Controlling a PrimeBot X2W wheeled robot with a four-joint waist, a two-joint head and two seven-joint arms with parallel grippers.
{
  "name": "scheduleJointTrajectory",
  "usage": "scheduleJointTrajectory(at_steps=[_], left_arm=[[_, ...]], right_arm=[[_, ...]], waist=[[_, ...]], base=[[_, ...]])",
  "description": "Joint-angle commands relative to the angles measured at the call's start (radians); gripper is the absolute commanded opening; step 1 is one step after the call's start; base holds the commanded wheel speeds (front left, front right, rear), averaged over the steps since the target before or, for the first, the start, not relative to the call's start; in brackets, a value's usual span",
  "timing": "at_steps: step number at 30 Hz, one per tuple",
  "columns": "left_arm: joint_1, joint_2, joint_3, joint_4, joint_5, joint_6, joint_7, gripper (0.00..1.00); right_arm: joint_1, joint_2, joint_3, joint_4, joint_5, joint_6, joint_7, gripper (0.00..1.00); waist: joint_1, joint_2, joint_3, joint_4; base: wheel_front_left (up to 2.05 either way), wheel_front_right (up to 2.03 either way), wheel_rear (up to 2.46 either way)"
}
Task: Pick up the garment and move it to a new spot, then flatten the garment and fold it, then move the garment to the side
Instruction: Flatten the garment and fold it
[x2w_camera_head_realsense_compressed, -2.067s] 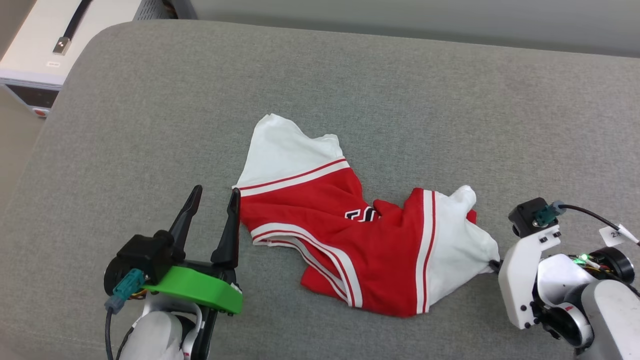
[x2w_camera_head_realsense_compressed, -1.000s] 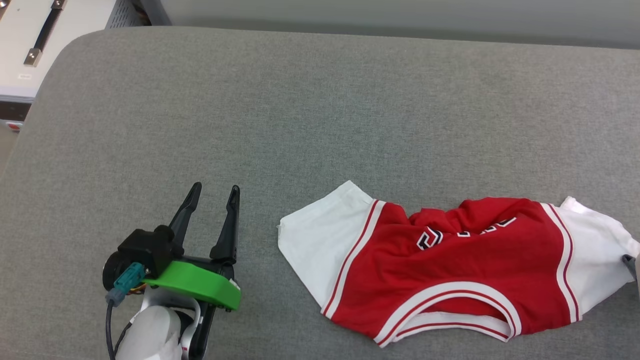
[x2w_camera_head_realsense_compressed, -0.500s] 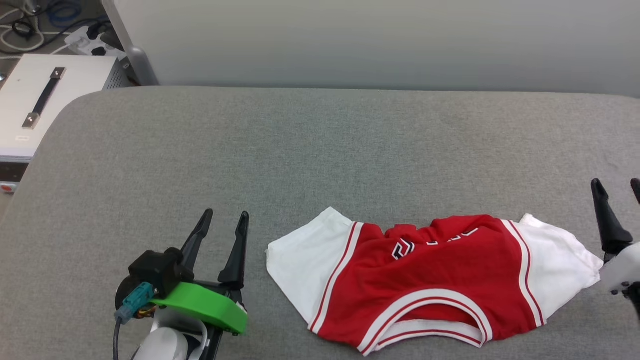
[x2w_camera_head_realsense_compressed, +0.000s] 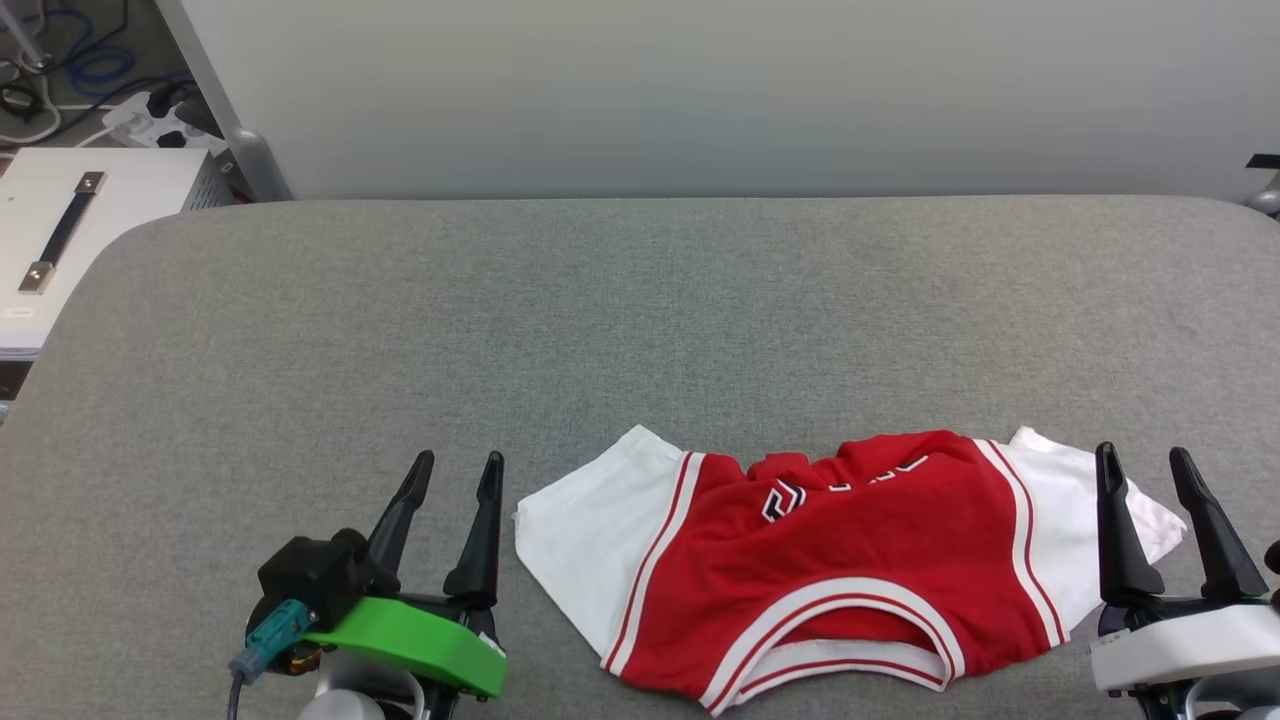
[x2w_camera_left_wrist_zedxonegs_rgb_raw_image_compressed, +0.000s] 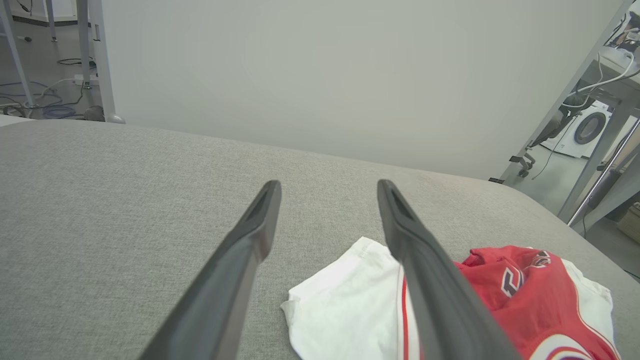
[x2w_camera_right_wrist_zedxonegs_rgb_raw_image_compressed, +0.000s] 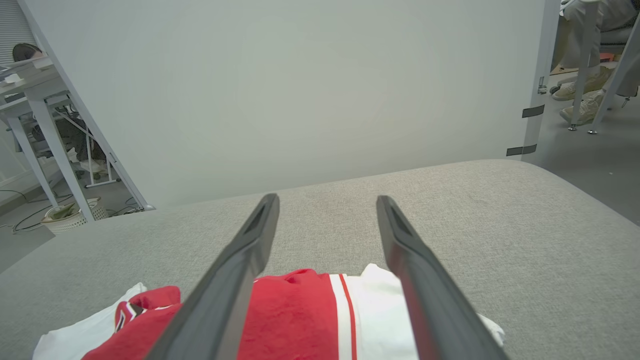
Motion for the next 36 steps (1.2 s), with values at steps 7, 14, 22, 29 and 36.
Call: scheduleJointTrajectory(at_steps=[7, 14, 22, 29, 36], left_arm=[[-0.040, 0.040, -0.031, 0.010, -0.006, -0.003, 0.040, 1.00], [-0.149, 0.094, -0.064, 0.041, -0.002, 0.056, 0.403, 1.00], [-0.190, 0.140, -0.119, -0.034, 0.014, 0.133, 0.790, 1.00], [-0.202, 0.176, -0.111, -0.036, 0.081, 0.220, 0.842, 1.00], [-0.215, 0.182, -0.132, 0.020, 0.076, 0.203, 0.873, 1.00]], right_arm=[[-0.003, 0.015, 0.001, -0.049, -0.034, 0.000, 0.011, 1.00], [-0.020, 0.018, -0.007, -0.080, -0.046, 0.000, 0.046, 1.00], [-0.034, 0.026, 0.014, -0.051, -0.068, 0.000, 0.051, 1.00], [-0.062, 0.023, 0.028, -0.043, -0.067, 0.000, 0.052, 1.00], [-0.080, 0.020, 0.038, -0.027, -0.063, 0.000, 0.044, 1.00]], waist=[[0.0000, 0.0000, 0.045, -0.030], [0.0000, 0.0000, 0.103, -0.058], [0.0000, 0.0000, 0.161, -0.087], [0.0000, 0.0000, 0.210, -0.109], [0.0000, 0.0000, 0.242, -0.122]], base=[[0.00, 0.00, 0.00], [0.00, 0.00, 0.00], [0.00, 0.00, 0.00], [0.00, 0.00, 0.00], [0.00, 0.00, 0.00]])
